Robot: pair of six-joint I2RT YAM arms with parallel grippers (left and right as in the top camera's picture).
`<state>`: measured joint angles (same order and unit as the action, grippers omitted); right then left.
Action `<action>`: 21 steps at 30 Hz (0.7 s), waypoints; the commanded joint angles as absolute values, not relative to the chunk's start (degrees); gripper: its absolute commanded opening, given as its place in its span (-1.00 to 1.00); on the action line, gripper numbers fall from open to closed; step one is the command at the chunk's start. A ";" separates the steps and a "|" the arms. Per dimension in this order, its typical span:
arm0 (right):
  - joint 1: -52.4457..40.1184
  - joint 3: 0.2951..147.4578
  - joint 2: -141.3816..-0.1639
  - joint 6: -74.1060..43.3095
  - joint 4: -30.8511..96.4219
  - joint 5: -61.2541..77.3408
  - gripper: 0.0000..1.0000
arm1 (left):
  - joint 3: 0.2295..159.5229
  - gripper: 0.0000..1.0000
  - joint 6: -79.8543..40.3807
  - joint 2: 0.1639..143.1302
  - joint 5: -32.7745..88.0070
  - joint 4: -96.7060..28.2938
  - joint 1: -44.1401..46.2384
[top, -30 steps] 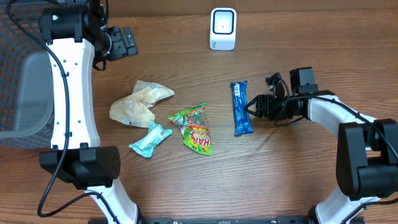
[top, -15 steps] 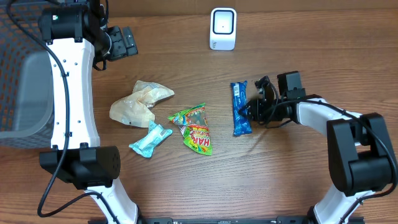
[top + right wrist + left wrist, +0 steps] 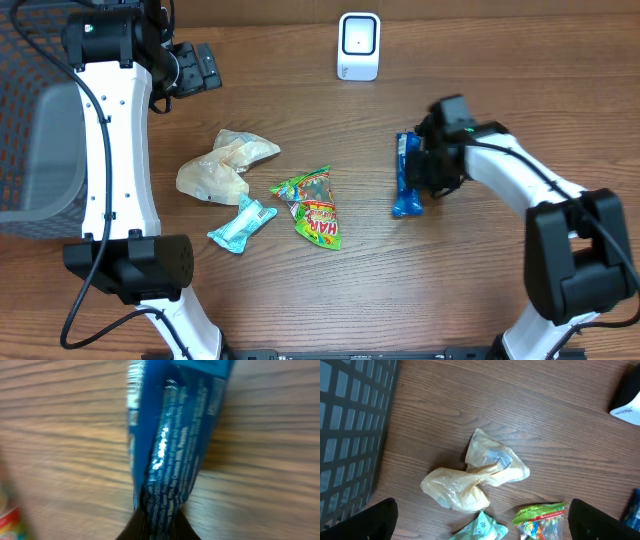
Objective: Scan the item barcode
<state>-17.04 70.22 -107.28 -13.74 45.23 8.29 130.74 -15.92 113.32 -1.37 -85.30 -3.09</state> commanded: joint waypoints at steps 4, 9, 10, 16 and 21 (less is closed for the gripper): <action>-31.88 75.48 -105.71 -21.30 52.99 -38.70 -0.92 | 130.21 1.00 -15.42 113.14 -1.89 -85.21 -2.96; -39.13 75.33 -109.19 -21.28 57.23 -54.19 -0.85 | 130.21 0.99 -15.42 113.14 -1.91 -85.21 -2.96; -39.75 75.35 -110.19 -21.19 57.41 -55.29 -0.85 | 130.21 0.99 -15.42 113.14 -1.89 -85.21 -2.96; -42.06 75.35 -116.05 -19.55 60.20 -60.20 -0.42 | 130.21 1.00 -15.42 113.14 -1.89 -85.21 -2.98; -47.35 76.25 -116.16 -19.55 60.99 -60.36 0.01 | 130.21 1.00 -15.42 113.14 -1.89 -85.21 -2.98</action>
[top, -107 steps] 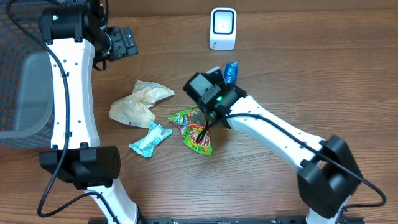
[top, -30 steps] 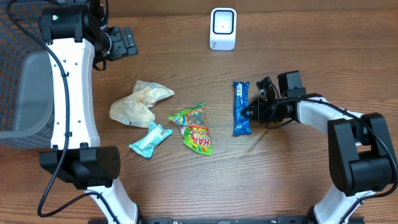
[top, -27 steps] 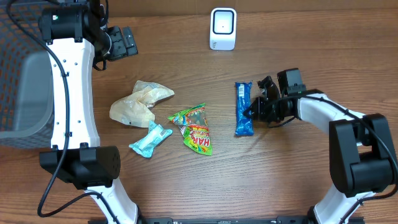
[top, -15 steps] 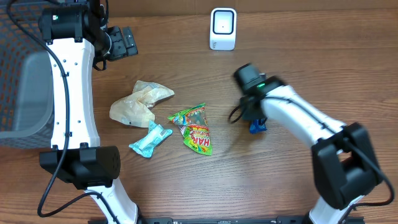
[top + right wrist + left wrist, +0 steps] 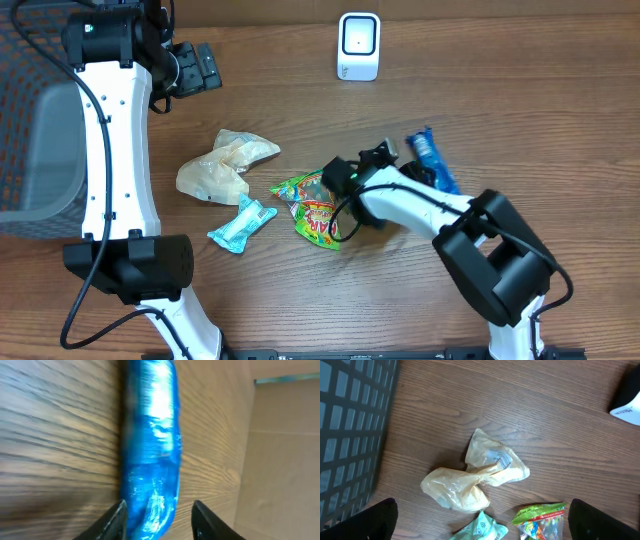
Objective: Scan the item barcode
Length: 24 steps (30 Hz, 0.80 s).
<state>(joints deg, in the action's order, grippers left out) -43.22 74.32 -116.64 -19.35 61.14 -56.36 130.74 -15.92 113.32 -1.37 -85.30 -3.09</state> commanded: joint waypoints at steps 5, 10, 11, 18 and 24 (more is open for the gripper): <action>-51.57 79.77 -116.03 -20.60 62.89 -52.73 0.14 | 130.21 0.99 -15.42 113.14 -1.89 -85.23 -2.96; -47.64 89.43 -113.14 -27.68 67.24 -36.29 0.19 | 130.21 1.00 -15.42 113.14 -1.91 -85.21 -2.98; -45.67 90.96 -111.90 -27.64 67.51 -33.01 0.22 | 130.21 0.99 -15.42 113.14 -1.89 -85.21 -2.96; -27.29 91.64 -106.96 -18.22 69.52 -11.25 0.09 | 130.21 0.99 -15.42 113.14 -1.91 -85.21 -2.98; -23.44 84.12 -107.59 -12.56 63.96 -12.84 0.00 | 130.21 0.99 -15.42 113.14 -1.89 -85.21 -2.96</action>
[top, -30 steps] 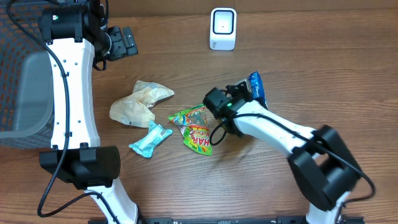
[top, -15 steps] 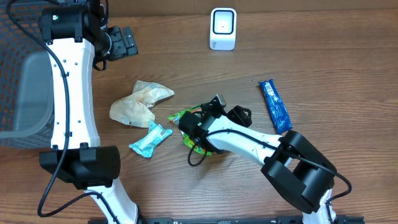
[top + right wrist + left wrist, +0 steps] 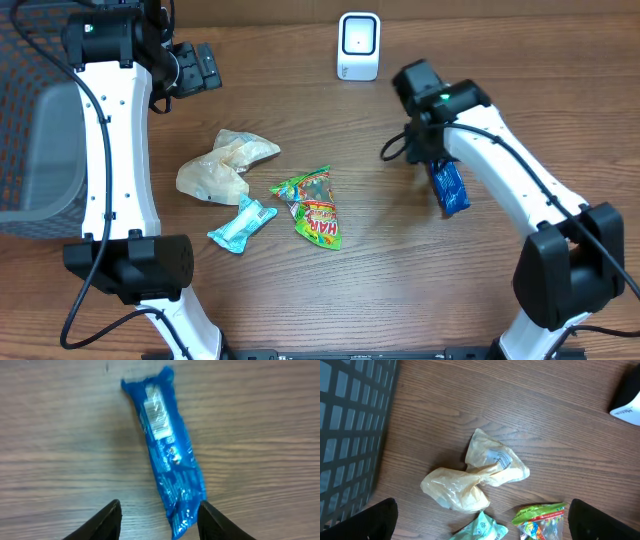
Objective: Scan the item barcode
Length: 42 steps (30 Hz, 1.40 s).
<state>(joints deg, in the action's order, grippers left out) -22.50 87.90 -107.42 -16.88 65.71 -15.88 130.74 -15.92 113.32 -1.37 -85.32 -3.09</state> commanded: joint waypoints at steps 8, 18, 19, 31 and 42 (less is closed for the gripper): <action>-23.44 75.59 -107.72 -7.92 56.77 -18.87 -0.05 | 130.23 1.00 -15.42 113.14 -1.89 -85.21 -2.96; -23.44 70.08 -107.85 -2.66 47.03 -22.74 -0.10 | 130.21 1.00 -15.42 113.14 -1.89 -85.21 -2.98; -23.44 69.73 -107.87 -1.76 46.17 -23.00 -0.10 | 130.21 1.00 -15.42 113.14 -1.89 -85.21 -2.92; -23.38 67.77 -113.62 3.73 39.42 -29.17 -0.11 | 130.21 1.00 -15.42 113.14 -1.89 -85.21 -2.87; -23.33 67.92 -114.80 2.55 40.42 -28.69 -0.93 | 130.21 1.00 -15.42 113.14 -1.91 -85.21 -2.87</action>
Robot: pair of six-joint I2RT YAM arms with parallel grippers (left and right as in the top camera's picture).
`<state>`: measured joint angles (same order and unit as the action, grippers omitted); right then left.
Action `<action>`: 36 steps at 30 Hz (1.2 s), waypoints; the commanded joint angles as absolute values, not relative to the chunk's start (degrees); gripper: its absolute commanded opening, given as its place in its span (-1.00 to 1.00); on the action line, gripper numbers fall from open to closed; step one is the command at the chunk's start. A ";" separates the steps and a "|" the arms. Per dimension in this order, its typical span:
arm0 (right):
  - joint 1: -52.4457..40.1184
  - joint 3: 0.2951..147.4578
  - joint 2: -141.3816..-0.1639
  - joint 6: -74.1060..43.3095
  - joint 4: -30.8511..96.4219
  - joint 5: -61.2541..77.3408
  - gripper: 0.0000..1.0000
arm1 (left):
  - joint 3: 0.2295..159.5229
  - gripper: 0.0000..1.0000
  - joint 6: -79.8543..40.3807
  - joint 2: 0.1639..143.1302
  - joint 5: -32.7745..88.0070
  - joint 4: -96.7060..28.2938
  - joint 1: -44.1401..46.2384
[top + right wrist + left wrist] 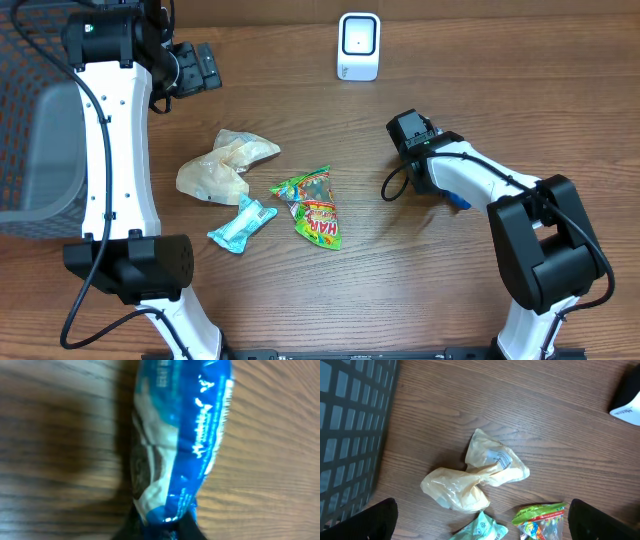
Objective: Scan the item barcode
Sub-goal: 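Carry the blue wrapper with the right gripper up to the white scanner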
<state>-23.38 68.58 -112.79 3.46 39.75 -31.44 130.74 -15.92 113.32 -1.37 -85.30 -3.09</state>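
Note:
The blue snack packet (182, 435) fills the right wrist view, printed side up, close over the wooden table. My right gripper (162, 527) is shut on its near end. From overhead only a blue tip of the packet (458, 201) shows under the folded right arm. The white barcode scanner (358, 45) stands at the table's far edge; its corner (627, 410) shows in the left wrist view. My left gripper (482, 522) hangs open high over the table's left side, holding nothing.
A crumpled beige bag (225, 165), a teal packet (240, 222) and a green candy bag (315, 205) lie left of centre. A grey mesh basket (40, 150) stands at the left edge.
My right gripper was open above the blue packet lying flat on the table; now it is shut on the packet's end and the arm is folded low over it. The left arm is unchanged.
At first my right gripper was shut on the blue packet right of centre. Then its fingers stood apart around the packet, further back. After that the packet lay on the table further right, with the gripper open above it. Now the gripper holds it again.

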 commanded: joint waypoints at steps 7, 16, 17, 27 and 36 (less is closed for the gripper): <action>-23.42 77.08 -112.62 -0.45 50.28 -13.63 -0.93 | 130.21 1.00 -15.42 113.14 -1.89 -85.21 -2.87; -23.11 92.44 -112.12 -0.43 58.52 15.62 -0.93 | 130.23 1.00 -15.42 113.14 -1.91 -85.21 -2.87; -23.11 92.44 -112.12 -0.47 58.24 15.94 -0.92 | 130.21 1.00 -15.42 113.14 -1.91 -85.21 -2.87; -33.93 92.71 -109.16 -4.73 57.65 -35.57 -0.93 | 130.21 1.00 -15.42 113.14 -1.89 -85.21 -2.87; -48.86 92.71 -109.19 -4.32 57.41 -75.99 -0.93 | 130.21 1.00 -15.42 113.14 -1.89 -85.21 -2.87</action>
